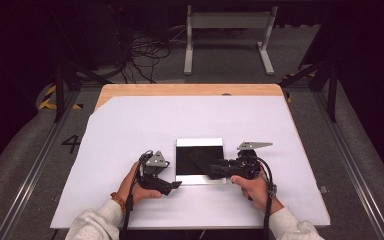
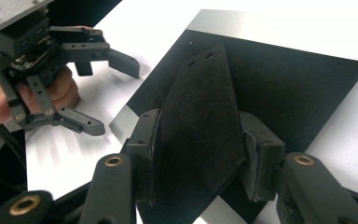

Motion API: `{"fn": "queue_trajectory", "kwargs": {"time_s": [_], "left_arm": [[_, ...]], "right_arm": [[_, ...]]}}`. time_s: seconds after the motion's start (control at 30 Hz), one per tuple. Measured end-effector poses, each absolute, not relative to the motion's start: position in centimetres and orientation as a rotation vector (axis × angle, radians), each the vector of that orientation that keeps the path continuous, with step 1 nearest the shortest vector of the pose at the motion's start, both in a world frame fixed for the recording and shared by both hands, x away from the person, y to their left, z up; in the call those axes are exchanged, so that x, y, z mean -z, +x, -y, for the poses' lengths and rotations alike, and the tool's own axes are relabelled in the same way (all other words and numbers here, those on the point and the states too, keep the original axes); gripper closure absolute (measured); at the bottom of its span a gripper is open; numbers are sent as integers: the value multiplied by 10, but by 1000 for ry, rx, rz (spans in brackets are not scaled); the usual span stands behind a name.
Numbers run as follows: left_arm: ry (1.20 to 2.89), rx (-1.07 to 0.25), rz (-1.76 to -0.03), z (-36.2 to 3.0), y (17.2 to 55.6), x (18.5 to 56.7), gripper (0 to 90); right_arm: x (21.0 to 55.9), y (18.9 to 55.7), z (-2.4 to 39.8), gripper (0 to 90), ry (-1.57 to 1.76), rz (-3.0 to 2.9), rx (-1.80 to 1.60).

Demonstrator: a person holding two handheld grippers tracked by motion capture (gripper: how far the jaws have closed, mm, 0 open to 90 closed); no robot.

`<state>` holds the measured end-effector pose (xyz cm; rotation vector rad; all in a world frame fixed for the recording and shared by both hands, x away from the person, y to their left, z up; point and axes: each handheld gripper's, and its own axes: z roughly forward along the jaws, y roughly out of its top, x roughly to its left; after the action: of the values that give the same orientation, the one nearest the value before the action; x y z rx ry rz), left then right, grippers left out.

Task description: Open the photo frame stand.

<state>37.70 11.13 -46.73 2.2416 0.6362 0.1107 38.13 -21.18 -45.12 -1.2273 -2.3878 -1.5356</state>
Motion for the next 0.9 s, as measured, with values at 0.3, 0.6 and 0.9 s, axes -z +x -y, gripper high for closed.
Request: {"fn": "queue_trajectory", "kwargs": {"time_s": [0.3,0.6,0.9], "left_arm": [[2224,-62,-637,-101,387,467,144],[2221,-55,-629,-94,395,466,156],[2224,-62,-587,-90,397,466,178]], "right_arm": [[449,376,212,564,-1180,2443,1565],[446,371,211,568,-1135,2504,1583],[444,368,212,580,-1100,2530,1595]]}}
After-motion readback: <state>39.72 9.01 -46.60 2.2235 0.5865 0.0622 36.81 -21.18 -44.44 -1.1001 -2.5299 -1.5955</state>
